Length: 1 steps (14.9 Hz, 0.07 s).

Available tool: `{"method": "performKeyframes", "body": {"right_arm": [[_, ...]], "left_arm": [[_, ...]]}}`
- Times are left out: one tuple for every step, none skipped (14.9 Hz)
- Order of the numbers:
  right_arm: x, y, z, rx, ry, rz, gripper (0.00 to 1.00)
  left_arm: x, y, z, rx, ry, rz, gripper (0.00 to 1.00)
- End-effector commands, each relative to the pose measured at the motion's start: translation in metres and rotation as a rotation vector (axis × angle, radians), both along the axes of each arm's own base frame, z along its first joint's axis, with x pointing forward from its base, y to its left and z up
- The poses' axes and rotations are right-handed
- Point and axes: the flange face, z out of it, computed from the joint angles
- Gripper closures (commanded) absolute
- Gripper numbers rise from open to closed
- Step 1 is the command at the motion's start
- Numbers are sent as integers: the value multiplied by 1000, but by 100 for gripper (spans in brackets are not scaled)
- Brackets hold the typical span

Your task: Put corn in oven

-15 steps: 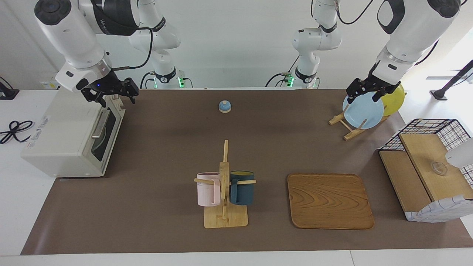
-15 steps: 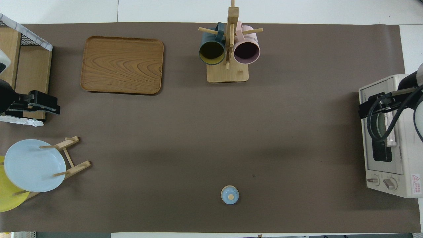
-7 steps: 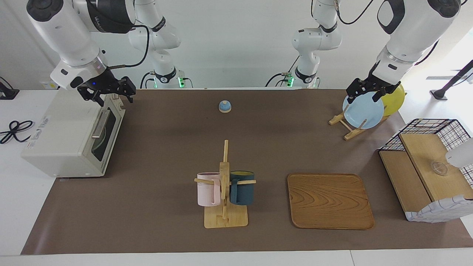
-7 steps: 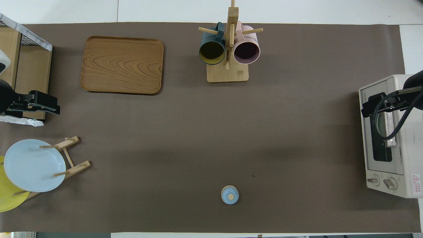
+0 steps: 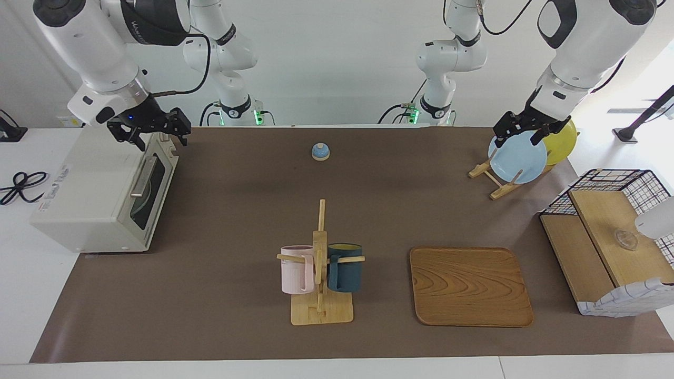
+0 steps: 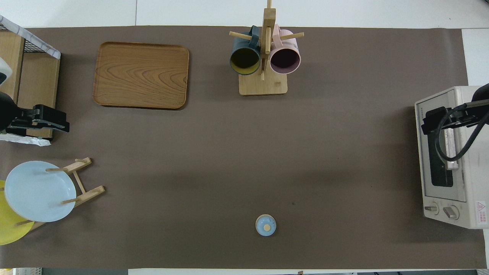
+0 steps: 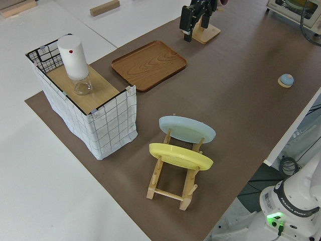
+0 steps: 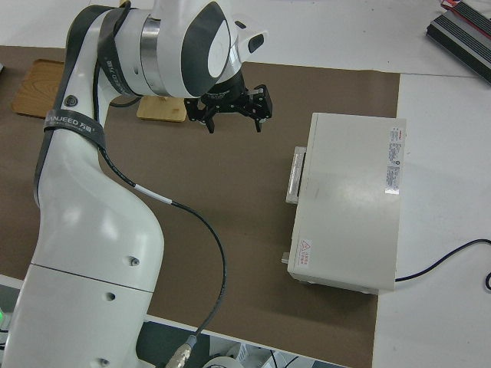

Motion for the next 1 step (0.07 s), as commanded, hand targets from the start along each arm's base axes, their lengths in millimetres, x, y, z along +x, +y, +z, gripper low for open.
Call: {"method": "performKeyframes", "body": {"right_arm": [[-1, -1, 4, 22, -7, -19, 0]], "left_arm": [[-5, 4, 0, 11, 6, -1, 0]]}}
